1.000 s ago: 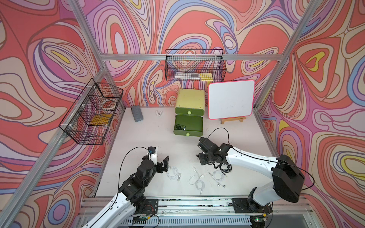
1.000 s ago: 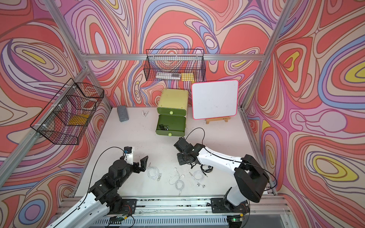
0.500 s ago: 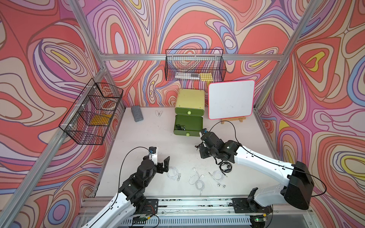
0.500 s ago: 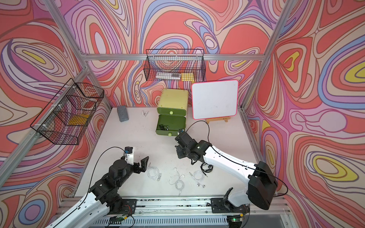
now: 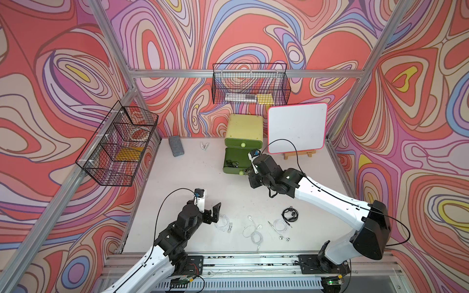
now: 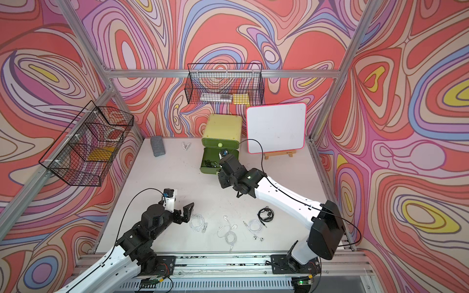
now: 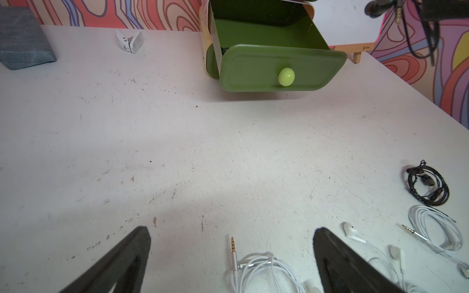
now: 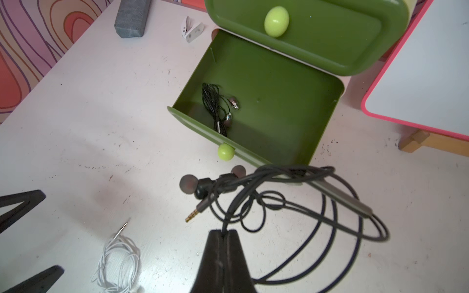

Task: Place the wired earphones into the drawer by color
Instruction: Place the wired earphones in the drawer.

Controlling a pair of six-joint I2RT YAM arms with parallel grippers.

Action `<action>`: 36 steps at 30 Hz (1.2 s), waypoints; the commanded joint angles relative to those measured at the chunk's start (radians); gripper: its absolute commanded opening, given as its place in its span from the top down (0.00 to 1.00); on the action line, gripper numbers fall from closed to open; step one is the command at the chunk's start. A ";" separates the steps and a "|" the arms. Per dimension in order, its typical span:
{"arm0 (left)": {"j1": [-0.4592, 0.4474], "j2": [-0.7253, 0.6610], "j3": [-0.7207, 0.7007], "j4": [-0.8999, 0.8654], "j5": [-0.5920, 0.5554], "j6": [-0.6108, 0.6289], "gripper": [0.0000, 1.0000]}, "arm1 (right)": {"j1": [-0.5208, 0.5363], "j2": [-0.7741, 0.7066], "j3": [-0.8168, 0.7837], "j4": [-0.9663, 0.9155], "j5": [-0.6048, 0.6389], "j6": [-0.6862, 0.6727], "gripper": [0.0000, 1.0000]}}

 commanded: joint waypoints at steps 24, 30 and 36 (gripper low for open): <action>-0.001 0.024 -0.006 0.034 0.015 0.015 0.01 | -0.112 0.415 0.391 0.092 -0.130 -0.089 1.00; -0.001 0.025 -0.006 0.035 0.010 0.015 0.01 | -0.120 0.473 0.434 0.092 -0.140 -0.088 1.00; -0.001 0.035 -0.005 0.041 0.010 0.018 0.01 | -0.128 0.503 0.446 0.099 -0.150 -0.085 1.00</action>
